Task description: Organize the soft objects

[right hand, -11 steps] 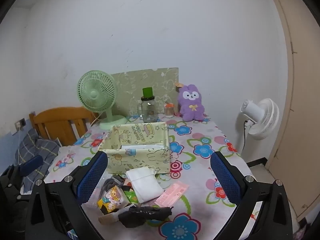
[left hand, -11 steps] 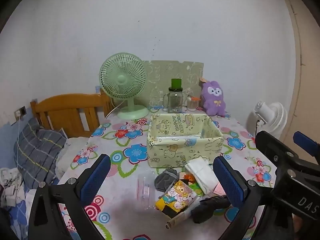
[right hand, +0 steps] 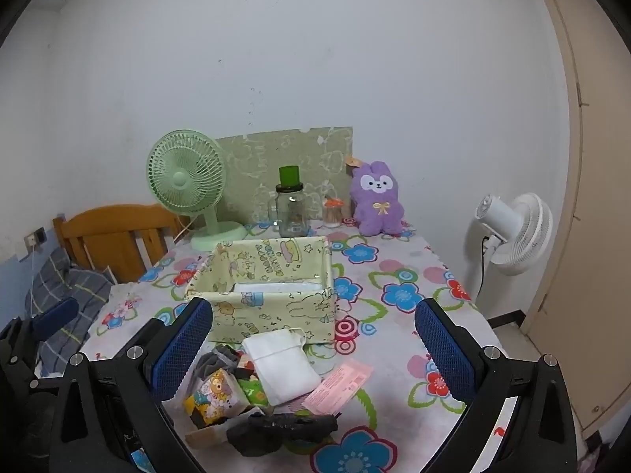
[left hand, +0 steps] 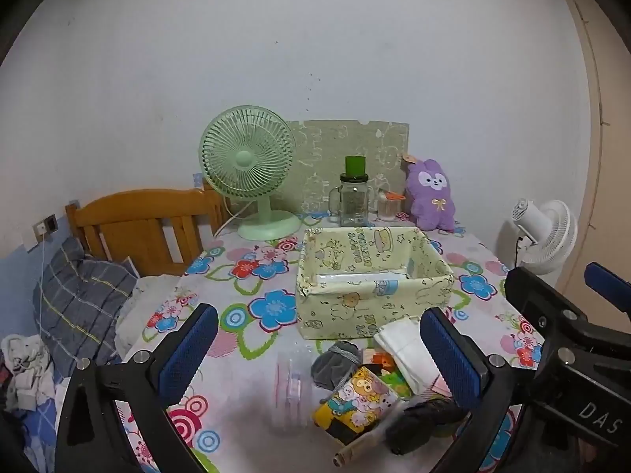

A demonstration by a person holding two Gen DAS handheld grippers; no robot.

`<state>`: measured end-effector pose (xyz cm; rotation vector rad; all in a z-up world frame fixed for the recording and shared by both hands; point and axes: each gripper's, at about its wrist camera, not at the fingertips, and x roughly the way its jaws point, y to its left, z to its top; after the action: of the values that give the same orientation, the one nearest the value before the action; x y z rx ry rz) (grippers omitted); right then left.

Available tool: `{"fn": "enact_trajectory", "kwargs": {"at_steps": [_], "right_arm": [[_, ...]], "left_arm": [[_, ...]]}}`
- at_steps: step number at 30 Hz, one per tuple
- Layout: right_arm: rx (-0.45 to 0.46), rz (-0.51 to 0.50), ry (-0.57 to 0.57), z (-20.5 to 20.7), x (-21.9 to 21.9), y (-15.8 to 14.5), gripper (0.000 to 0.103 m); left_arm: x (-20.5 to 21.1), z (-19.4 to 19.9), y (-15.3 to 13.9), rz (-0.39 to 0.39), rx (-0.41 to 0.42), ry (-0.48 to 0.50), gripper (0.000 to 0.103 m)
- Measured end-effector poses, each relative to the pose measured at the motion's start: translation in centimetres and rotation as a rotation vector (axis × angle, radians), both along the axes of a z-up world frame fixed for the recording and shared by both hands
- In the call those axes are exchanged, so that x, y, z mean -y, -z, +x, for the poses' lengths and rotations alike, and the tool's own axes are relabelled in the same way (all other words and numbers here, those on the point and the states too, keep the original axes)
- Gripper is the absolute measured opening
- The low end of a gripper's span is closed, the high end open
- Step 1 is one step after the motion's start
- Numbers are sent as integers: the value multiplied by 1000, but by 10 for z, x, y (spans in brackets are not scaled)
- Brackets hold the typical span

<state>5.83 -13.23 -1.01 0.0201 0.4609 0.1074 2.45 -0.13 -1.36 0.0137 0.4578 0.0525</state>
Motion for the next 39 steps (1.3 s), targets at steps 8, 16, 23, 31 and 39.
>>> {"fn": "enact_trajectory", "kwargs": {"at_steps": [8, 16, 23, 31, 39], "right_arm": [[4, 1, -6, -23, 15, -11, 103], [-12, 14, -4, -21, 16, -10, 103], [-15, 15, -4, -19, 15, -11, 103], [-14, 18, -5, -19, 15, -12, 103], [-17, 20, -12, -19, 16, -12, 103]], "left_arm": [[-1, -3, -2, 0, 8, 1, 103], [1, -2, -2, 2, 10, 2, 103], [3, 0, -5, -1, 7, 3, 103], [3, 0, -5, -2, 8, 4, 103], [3, 0, -6, -2, 10, 6, 103]]}}
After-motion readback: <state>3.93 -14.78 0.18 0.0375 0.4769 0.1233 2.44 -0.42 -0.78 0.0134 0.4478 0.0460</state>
